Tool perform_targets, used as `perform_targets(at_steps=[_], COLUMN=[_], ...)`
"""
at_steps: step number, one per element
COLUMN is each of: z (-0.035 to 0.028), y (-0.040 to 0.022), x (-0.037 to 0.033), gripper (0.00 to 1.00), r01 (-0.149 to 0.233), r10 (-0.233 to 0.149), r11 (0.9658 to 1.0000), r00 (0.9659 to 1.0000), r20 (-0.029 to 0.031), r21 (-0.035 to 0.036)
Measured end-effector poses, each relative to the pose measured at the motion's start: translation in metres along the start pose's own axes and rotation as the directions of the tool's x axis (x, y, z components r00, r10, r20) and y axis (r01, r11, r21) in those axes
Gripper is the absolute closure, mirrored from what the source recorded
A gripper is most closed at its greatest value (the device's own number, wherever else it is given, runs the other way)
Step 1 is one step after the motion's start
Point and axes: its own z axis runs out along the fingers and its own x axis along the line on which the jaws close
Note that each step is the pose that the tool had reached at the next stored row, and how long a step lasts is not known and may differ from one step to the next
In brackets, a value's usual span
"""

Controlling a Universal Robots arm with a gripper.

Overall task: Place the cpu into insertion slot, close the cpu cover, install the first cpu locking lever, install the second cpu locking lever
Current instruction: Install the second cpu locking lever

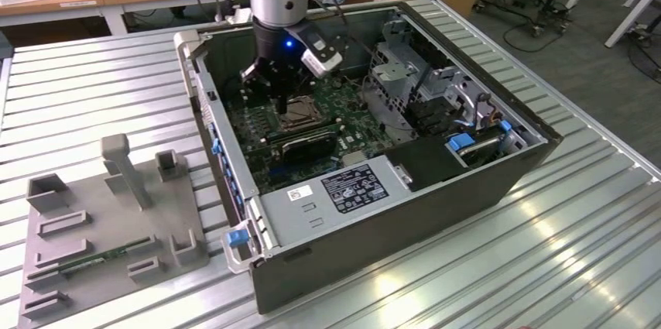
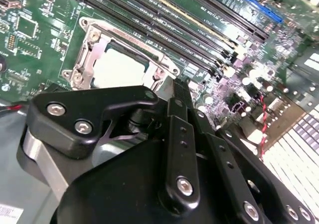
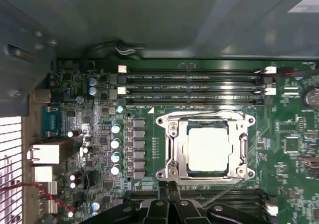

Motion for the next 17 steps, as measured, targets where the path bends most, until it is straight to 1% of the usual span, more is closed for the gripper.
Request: perform_targets(at_steps=[4,7,10,13,17], z=[-0.0087,-0.0088,-0.0087,-0.0087,-0.0085], y=[0.0,0.0001,0.0001,0.0002,-0.0012], x=[-0.0002,-0.0019,-0.0062,-0.0111,-0.0152], gripper=[0.89,0.89,0.89,0.89,0.89], r01=[0.0,0.0,0.0,0.0,0.0], r10=[0.0,0.0,0.0,0.0,0.0], r11=[1.0,1.0,1.0,1.0,1.0], r00=[1.0,1.0,1.0,1.0,1.0], r20=[-0.0001,0.0,-0.0014,-0.004,-0.0088], r21=[0.0001,0.0,-0.0001,0.0001,0.0])
